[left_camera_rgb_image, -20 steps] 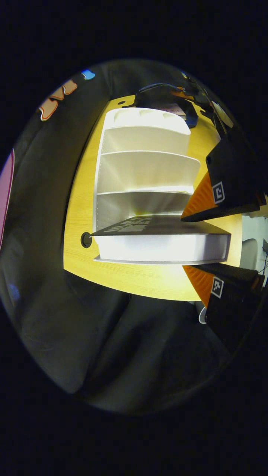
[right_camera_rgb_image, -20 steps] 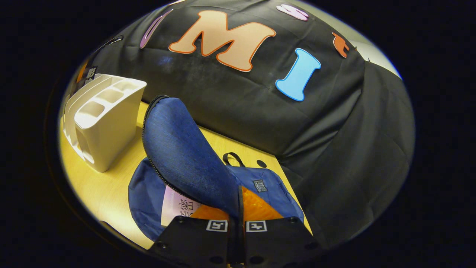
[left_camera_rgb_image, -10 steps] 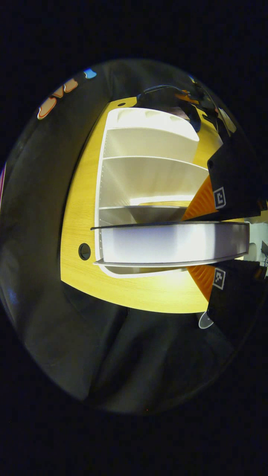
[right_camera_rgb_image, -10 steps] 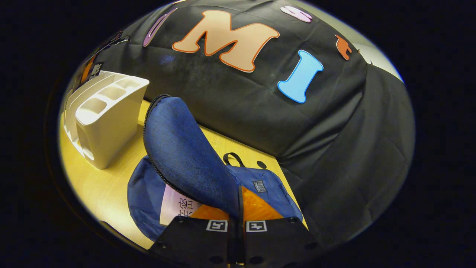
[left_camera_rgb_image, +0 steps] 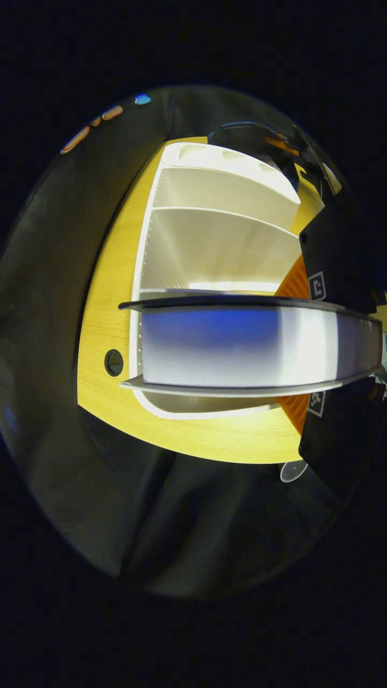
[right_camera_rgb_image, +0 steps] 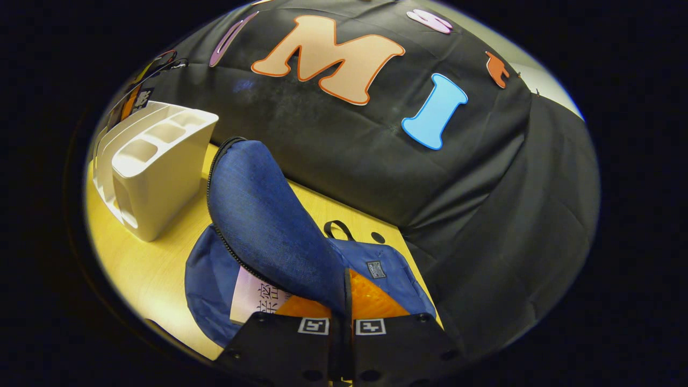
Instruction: Open the schoolbag, grab two books from the bookshelf and put them into the schoolbag.
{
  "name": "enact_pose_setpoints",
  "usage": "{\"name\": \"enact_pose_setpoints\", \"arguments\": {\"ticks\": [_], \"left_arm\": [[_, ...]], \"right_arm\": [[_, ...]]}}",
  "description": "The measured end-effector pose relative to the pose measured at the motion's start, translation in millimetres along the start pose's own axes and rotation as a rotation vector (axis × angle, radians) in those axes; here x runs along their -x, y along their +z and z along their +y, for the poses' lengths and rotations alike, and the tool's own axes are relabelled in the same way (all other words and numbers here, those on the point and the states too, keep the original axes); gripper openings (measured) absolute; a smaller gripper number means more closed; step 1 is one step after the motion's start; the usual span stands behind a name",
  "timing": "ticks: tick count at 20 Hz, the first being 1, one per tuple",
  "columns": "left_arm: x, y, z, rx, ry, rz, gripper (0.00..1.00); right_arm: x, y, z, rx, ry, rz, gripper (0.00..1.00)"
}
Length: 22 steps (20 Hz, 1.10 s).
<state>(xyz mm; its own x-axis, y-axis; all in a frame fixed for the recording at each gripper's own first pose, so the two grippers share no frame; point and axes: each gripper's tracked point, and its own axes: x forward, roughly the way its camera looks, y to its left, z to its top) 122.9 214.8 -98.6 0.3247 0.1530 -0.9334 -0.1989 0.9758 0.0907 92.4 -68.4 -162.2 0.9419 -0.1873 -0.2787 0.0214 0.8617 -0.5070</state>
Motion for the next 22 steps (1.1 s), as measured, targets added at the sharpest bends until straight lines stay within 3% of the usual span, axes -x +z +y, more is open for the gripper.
{"name": "enact_pose_setpoints", "arguments": {"ticks": [8, 18, 22], "left_arm": [[14.4, -18.4, -5.7, 0.074, 0.041, 0.075, 0.41], [97.5, -62.1, -12.2, 0.097, 0.070, 0.097, 0.40], [131.2, -68.7, -17.6, 0.086, 0.095, 0.054, 0.40]], "right_arm": [[-0.3, -1.5, 1.9, -0.012, -0.001, 0.000, 0.06], [-0.3, -4.2, 5.4, -0.015, 0.029, -0.004, 0.06], [-0.4, -3.8, 3.2, -0.013, 0.041, -0.005, 0.06]]}}
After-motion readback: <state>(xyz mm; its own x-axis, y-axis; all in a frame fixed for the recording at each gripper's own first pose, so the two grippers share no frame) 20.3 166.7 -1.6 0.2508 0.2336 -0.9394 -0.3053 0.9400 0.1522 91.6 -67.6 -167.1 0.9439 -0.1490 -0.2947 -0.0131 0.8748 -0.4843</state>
